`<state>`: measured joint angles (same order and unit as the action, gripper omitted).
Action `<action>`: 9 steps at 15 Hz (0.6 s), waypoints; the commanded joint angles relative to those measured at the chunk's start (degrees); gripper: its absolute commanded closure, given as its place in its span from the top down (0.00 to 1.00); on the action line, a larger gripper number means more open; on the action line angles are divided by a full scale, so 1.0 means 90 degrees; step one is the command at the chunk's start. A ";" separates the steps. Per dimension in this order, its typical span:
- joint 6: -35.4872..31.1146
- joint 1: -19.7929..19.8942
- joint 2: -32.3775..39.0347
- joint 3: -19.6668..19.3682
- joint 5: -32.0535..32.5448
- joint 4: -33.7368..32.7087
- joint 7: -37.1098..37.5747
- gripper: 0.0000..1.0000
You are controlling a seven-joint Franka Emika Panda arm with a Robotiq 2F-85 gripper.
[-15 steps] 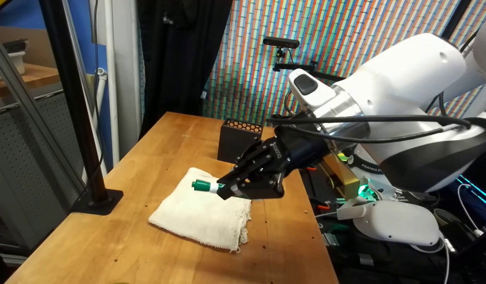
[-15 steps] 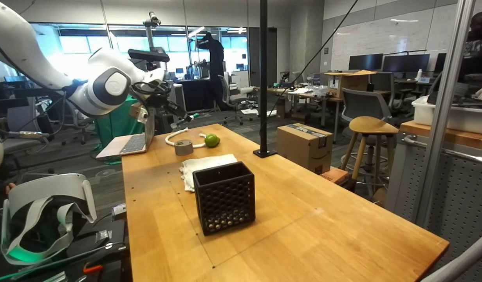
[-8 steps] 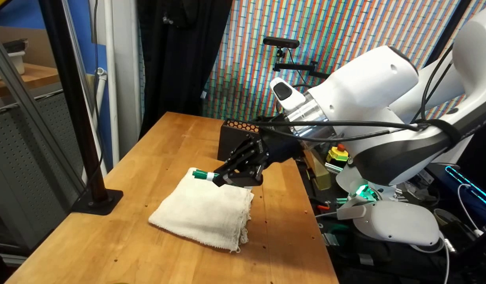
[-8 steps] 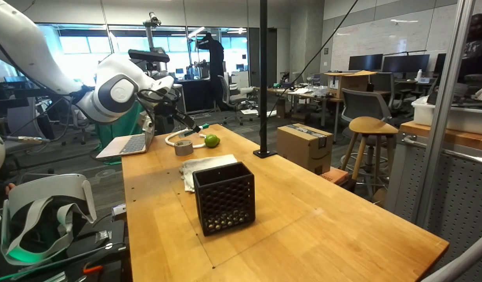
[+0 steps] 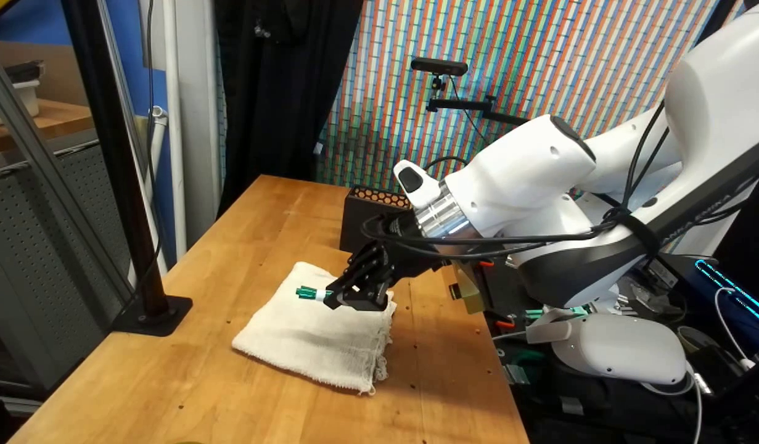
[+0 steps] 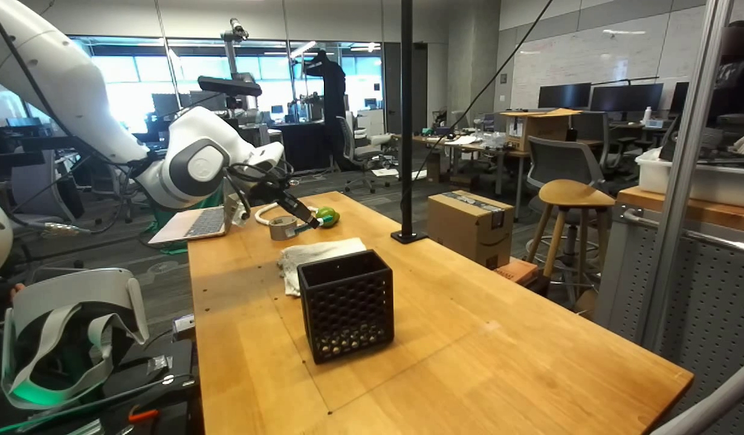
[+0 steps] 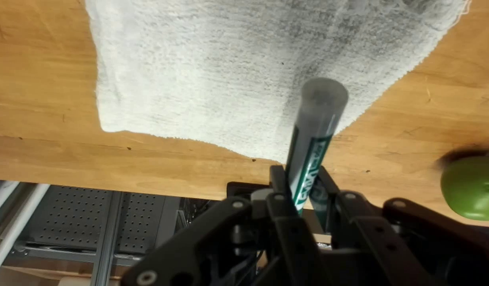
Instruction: Put the marker on the cloth, fold the cloth and put it in the box
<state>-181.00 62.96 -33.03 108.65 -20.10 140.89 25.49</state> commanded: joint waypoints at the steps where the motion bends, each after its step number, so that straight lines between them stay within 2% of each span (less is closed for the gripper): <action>1: -0.0457 0.0873 0.0272 0.0626 0.0153 -0.0199 -0.0133 0.16; 5: -0.0658 0.1586 0.0252 0.1121 0.0202 -0.0272 -0.0165 0.16; 7: -0.0785 0.1664 -0.0026 0.1142 0.0205 -0.0224 -0.0148 0.17; 9: -0.0800 0.1880 0.0067 0.1359 0.0265 -0.0152 -0.0201 0.17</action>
<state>-185.60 77.19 -33.19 118.64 -19.03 138.80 24.88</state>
